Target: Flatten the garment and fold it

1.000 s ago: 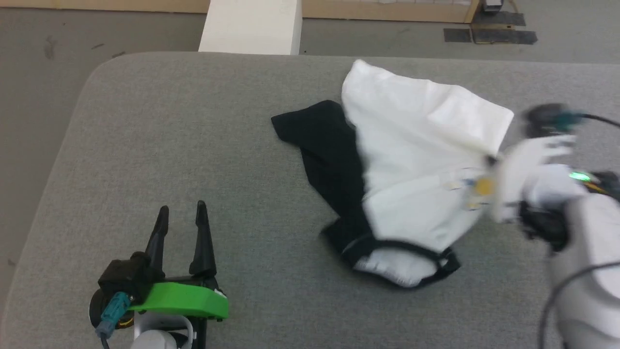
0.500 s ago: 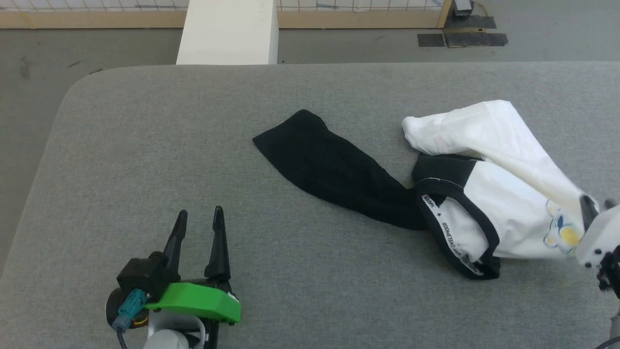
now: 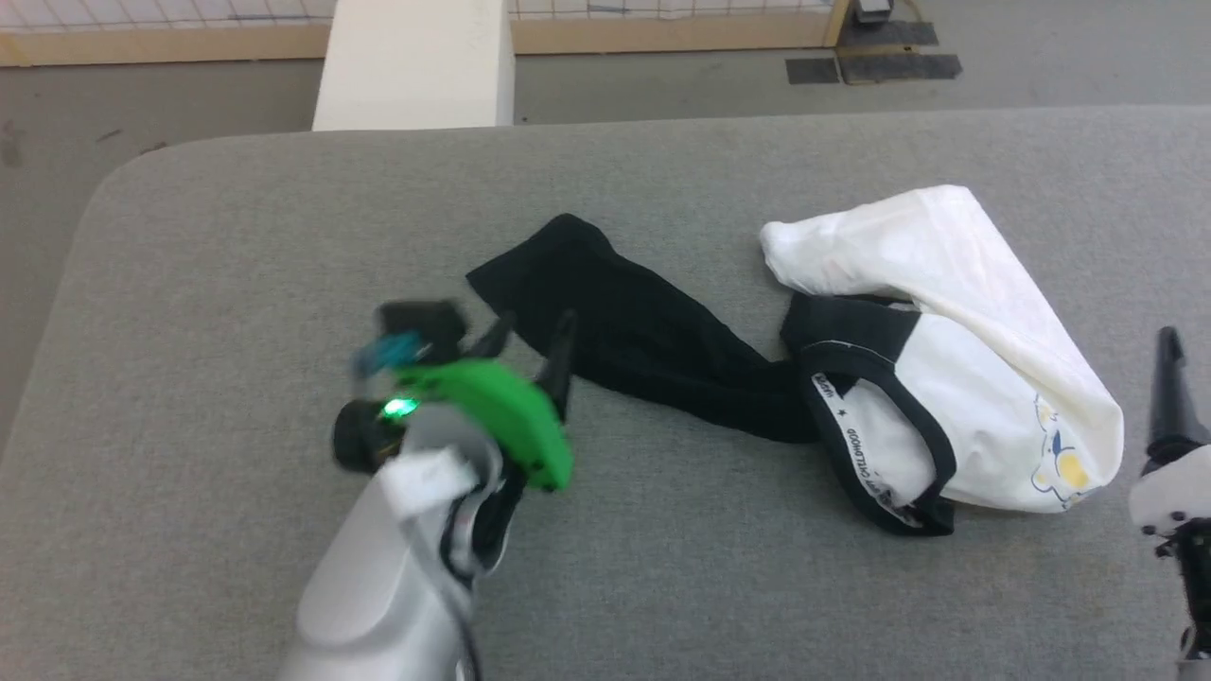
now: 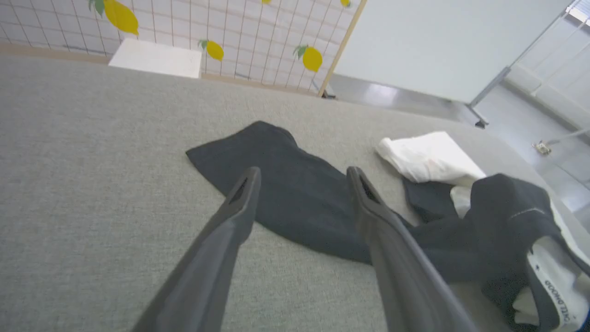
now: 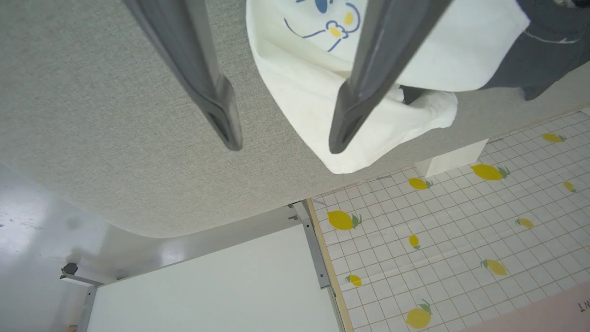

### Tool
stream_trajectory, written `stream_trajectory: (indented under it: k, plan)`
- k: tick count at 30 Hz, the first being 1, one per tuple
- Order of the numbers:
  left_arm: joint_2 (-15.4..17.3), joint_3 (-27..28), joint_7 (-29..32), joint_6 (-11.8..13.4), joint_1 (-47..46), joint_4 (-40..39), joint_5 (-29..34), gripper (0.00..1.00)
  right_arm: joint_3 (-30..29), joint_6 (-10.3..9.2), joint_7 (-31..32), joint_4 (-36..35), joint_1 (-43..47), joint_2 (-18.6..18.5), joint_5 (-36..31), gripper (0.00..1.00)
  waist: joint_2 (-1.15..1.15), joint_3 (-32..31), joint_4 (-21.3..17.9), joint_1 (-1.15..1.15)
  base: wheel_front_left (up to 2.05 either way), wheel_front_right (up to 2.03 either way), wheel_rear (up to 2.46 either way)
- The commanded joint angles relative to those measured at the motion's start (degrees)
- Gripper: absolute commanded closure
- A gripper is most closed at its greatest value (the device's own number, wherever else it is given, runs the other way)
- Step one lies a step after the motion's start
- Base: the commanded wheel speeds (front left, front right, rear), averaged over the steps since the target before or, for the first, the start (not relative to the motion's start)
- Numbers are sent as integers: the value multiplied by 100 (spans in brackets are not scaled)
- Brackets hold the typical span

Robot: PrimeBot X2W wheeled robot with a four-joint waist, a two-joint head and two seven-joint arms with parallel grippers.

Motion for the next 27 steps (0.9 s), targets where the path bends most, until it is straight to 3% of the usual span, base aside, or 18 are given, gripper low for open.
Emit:
stream_trajectory:
  k: [1,7,16,17,18,19,24,27]
  plan:
    - [-9,-215,495,48,-314,261,6,0,78,-9,-80,36,86,11,22,0,0,114,-174,0,0,0,0]
    - [12,-992,1953,-37,-1313,1142,356,0,361,-9,-314,130,79,12,114,0,0,393,-612,0,0,0,0]
    - [32,-1565,2691,-223,-1538,1921,533,0,271,-9,-558,333,87,12,195,0,0,637,-963,0,0,0,0]
    - [38,-1614,2750,-263,-1518,1993,536,56,277,-9,-582,357,83,12,207,0,0,648,-977,0,0,0,0]
    - [40,-1643,2789,-300,-1501,2040,525,93,282,-9,-600,378,79,12,216,0,0,657,-985,0,0,0,0]
    - [46,-1659,2811,-322,-1485,2084,511,100,286,-9,-621,403,71,12,219,0,0,667,-989,0,0,0,0]
    - [46,-1509,2415,-329,-1502,2031,370,100,287,-9,-708,500,29,12,214,0,0,648,-910,0,0,0,0]
    - [37,-1145,1867,-206,-1586,1824,133,100,280,-9,-734,534,33,12,171,0,0,557,-779,0,0,0,0]
